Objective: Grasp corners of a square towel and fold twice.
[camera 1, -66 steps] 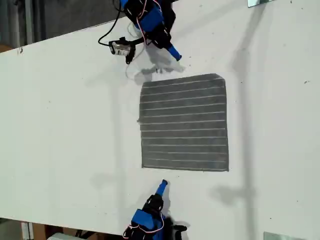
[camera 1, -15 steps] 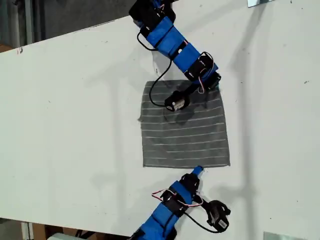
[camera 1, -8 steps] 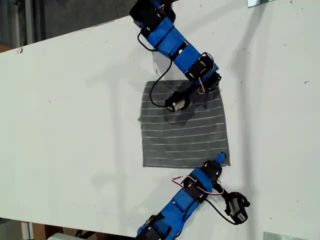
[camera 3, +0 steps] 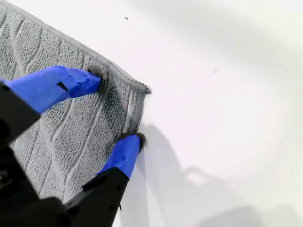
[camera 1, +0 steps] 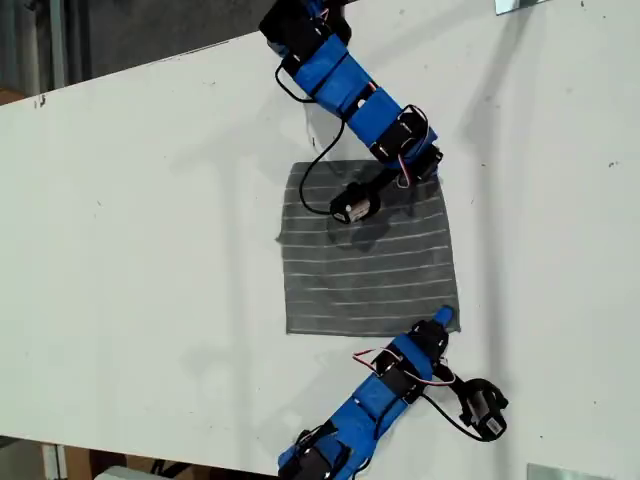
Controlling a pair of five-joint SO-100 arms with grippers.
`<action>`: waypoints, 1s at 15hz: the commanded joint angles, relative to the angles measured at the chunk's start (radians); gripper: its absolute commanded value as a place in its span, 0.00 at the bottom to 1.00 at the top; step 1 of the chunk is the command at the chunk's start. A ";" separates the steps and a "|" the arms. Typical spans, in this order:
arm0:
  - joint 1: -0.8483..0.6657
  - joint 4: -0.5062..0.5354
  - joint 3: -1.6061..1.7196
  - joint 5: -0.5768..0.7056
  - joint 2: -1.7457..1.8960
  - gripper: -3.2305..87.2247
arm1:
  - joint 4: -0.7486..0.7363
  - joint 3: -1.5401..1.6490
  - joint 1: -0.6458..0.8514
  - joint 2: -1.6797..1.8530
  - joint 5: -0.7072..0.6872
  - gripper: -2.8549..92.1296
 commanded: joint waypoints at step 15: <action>0.229 -0.920 0.531 -0.345 -0.006 0.29 | 0.126 -0.080 -0.026 0.035 0.000 0.03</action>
